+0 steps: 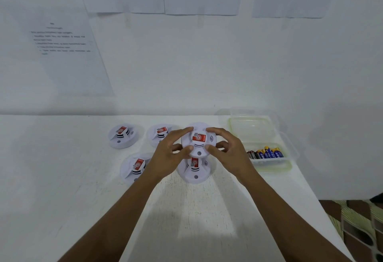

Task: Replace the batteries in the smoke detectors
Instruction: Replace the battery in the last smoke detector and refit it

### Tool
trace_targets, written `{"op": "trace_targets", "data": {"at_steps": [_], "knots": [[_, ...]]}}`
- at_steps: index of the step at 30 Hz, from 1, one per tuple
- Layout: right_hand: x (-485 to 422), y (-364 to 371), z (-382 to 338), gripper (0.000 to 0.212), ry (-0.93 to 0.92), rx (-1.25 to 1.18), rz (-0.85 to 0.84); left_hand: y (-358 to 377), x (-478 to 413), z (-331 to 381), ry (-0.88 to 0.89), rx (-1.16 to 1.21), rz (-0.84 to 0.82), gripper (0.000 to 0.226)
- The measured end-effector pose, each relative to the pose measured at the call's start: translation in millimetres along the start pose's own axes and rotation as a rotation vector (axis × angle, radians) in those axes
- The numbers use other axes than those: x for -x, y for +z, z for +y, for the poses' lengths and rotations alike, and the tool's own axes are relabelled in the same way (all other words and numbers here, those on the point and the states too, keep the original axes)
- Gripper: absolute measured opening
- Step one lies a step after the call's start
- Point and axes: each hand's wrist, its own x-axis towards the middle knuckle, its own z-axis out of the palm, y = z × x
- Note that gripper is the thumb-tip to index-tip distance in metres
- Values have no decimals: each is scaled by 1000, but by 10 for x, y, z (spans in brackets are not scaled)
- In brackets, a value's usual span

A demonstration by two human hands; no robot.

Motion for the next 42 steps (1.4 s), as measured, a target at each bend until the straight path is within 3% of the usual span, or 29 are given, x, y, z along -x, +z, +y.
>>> {"op": "trace_targets", "data": {"at_steps": [42], "knots": [[-591, 132, 403, 43, 61, 7, 70, -99, -645, -474, -16, -161, 19, 47]]}}
